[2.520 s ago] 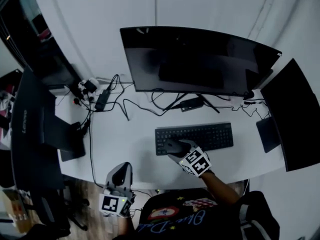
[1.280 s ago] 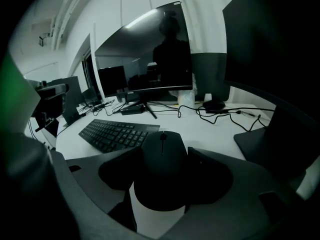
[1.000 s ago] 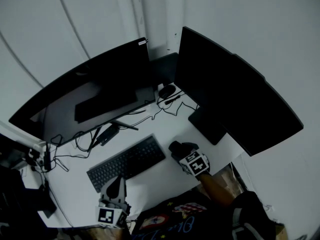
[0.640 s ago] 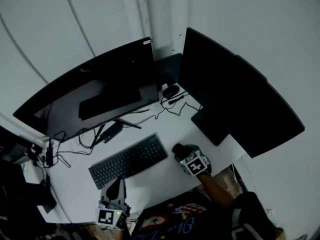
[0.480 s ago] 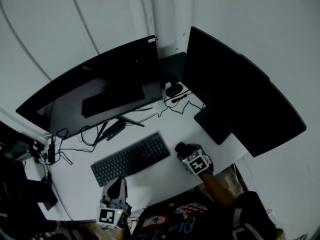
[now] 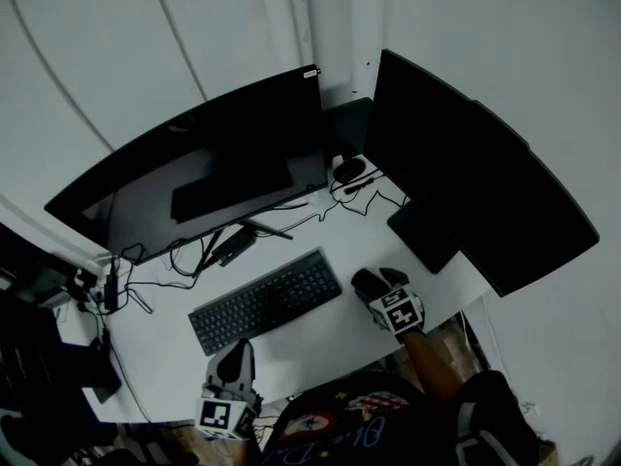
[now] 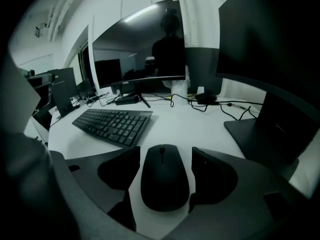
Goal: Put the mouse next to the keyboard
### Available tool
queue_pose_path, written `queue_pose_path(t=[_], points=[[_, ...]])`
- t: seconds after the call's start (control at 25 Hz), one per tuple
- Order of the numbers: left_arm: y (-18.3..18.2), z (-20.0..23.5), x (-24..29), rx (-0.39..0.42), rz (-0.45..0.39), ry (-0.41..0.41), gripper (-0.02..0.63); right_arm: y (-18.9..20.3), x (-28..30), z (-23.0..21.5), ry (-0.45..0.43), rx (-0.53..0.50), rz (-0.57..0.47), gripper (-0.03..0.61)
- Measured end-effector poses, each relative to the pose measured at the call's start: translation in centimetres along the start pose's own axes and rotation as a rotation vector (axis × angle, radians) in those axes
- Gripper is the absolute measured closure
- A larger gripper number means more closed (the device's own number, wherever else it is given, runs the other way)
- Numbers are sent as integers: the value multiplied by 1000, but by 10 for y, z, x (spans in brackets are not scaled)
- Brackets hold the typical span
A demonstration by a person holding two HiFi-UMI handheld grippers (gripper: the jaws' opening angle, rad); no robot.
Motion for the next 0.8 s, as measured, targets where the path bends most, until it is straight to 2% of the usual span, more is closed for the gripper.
queue_pose_path(t=[0.12,0.28,0.32,0.36,0.4,0.48,0.8], points=[[4,3,0,-1,0,10,611,-14,-16,3,-4,30,-109,293],[6,5,1,0,-8,31,611,-30,-43,21,-66,85,-226,295],[6,6,2,0,-12,36,611,-32,-49,25,-67,95,-260,322],[5,6,2,0,-15,41,611,-35,-55,28,-60,104,-295,436],[5,6,2,0,-18,46,611,-37,-61,31,-55,113,-329,509],[5,8,2,-3,-18,55,611,-40,-71,38,-68,131,-379,564],[8,16,-3,-8,-23,54,611,-43,-90,60,-109,119,-388,580]])
Point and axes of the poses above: the fingertips, and each gripper's own axes: x forward along the fingers, z to its left, y out of its underside, the point moved 9 cm from there along -x, backward along the fingers, and after that the axes turned 8 degrees about x, right-handed, at the moved point
